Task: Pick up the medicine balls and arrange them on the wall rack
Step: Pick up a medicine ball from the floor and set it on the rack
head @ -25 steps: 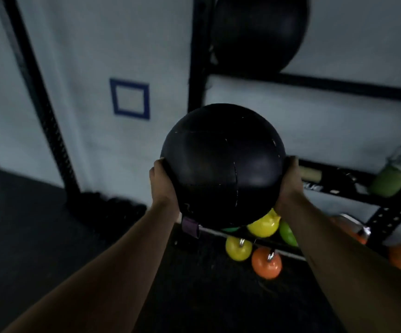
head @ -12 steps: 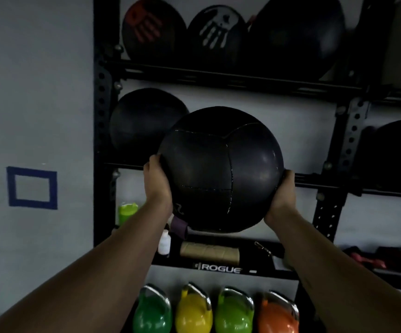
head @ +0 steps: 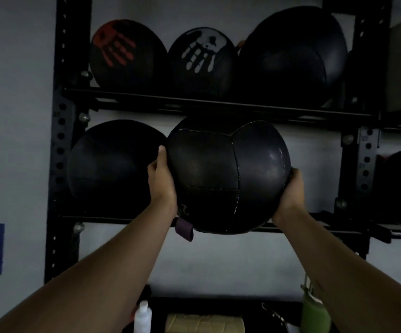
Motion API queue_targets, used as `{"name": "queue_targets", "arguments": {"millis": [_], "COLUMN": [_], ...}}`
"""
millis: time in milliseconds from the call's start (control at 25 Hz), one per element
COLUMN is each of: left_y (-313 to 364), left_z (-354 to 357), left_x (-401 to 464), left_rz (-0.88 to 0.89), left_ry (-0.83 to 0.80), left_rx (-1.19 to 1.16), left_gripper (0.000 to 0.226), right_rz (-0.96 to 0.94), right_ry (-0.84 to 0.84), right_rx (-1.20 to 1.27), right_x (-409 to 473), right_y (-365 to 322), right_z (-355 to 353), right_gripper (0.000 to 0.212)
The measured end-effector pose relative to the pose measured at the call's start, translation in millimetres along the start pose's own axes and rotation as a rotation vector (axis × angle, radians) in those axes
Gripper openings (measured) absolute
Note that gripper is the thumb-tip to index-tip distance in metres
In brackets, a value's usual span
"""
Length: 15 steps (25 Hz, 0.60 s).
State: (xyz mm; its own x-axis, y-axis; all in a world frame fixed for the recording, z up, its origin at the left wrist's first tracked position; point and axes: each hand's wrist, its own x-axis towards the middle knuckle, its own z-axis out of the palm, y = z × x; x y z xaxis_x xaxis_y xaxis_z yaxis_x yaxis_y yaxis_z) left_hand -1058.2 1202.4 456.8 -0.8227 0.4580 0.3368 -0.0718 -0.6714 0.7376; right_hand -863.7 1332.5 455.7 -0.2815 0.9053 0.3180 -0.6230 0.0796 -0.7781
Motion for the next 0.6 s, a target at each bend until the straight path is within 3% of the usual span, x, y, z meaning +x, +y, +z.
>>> {"name": "queue_targets", "arguments": {"millis": [200, 360, 440, 520, 600], "left_y": [-31, -67, -84, -101, -116], "left_z": [27, 43, 54, 64, 72], "left_x": [50, 77, 82, 92, 103], "left_rz": [-0.003, 0.033, 0.175, 0.338, 0.321], "left_ry": [0.023, 0.196, 0.252, 0.139, 0.045], "left_rx": [-0.015, 0.059, 0.153, 0.286, 0.391], "left_gripper": [0.081, 0.07, 0.059, 0.047, 0.053], "right_rz": [0.033, 0.063, 0.034, -0.067, -0.142], "right_ry": [-0.016, -0.05, -0.032, -0.015, -0.014], "right_rx": [0.024, -0.004, -0.046, -0.134, -0.268], "right_x": [77, 137, 161, 180, 195], "right_y": [15, 47, 65, 77, 84], "right_z": [0, -9, -18, -20, -14], "right_gripper": [0.035, 0.044, 0.051, 0.047, 0.046]}}
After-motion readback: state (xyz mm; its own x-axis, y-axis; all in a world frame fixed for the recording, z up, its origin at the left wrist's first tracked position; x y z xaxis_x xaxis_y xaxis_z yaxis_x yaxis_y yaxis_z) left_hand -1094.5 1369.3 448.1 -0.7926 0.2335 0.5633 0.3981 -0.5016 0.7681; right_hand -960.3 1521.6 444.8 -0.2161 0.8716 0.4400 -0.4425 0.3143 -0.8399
